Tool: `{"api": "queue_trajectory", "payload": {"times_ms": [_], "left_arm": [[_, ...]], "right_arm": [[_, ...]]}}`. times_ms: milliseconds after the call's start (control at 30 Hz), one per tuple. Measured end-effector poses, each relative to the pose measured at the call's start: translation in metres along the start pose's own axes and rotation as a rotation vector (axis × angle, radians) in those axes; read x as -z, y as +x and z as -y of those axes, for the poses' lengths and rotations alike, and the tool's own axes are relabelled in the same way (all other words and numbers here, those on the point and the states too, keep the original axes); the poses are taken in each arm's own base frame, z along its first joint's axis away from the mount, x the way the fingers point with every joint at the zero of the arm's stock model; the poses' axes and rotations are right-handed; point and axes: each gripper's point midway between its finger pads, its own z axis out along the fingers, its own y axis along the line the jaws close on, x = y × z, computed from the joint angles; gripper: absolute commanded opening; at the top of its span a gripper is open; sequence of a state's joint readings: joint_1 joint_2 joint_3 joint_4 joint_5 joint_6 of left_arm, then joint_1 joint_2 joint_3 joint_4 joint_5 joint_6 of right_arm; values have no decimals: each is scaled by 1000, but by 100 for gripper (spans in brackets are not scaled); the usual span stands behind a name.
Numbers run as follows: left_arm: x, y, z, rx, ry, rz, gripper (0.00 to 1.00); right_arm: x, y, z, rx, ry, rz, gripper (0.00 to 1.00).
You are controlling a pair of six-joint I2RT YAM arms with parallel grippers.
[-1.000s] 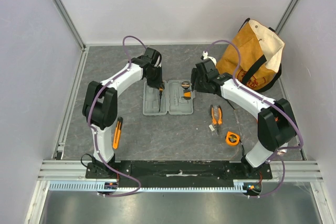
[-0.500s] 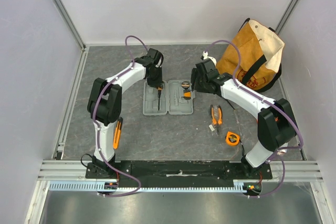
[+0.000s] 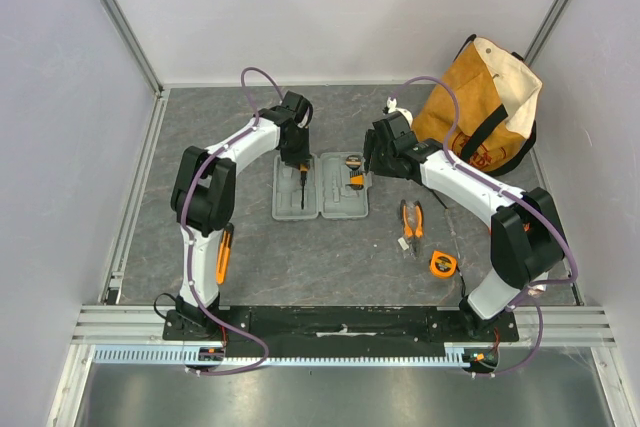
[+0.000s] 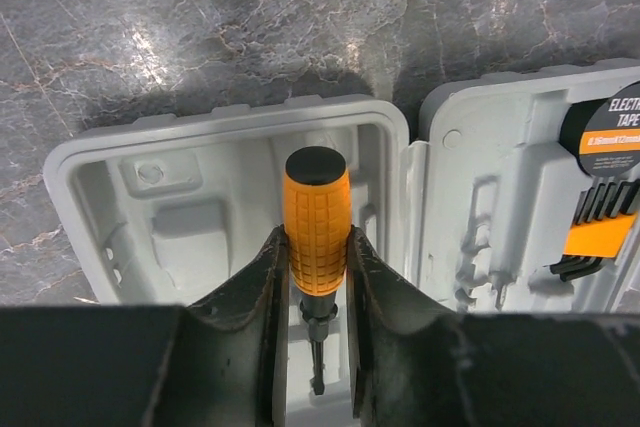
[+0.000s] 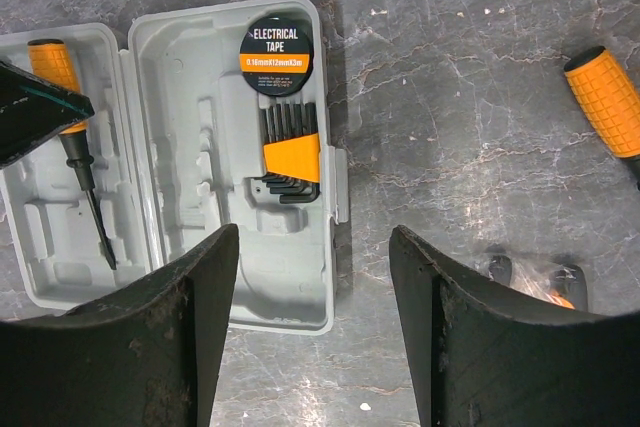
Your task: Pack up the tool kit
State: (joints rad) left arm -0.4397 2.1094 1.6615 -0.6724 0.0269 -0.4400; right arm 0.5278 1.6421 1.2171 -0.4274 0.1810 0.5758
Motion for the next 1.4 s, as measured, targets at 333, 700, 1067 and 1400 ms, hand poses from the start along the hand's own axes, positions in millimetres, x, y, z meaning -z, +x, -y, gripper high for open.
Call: {"api": "queue_trajectory", "payload": {"times_ms": [333,700,1067,1400], "left_arm": [[-2,4,-3,-2,-10,-15,33],[-2,4,-3,-2,-9,-16,33],[-2,4,-3,-6,-9,-18,20],[-2,6,-1,-1,15,-30,13]], "right_arm": [[0,0,0,-6,0,0,69],[1,2,-7,0,-37,-13,61],[24,36,-91,216,-294,-26,42],[15,91,-145,341,-410,-71,24]]}}
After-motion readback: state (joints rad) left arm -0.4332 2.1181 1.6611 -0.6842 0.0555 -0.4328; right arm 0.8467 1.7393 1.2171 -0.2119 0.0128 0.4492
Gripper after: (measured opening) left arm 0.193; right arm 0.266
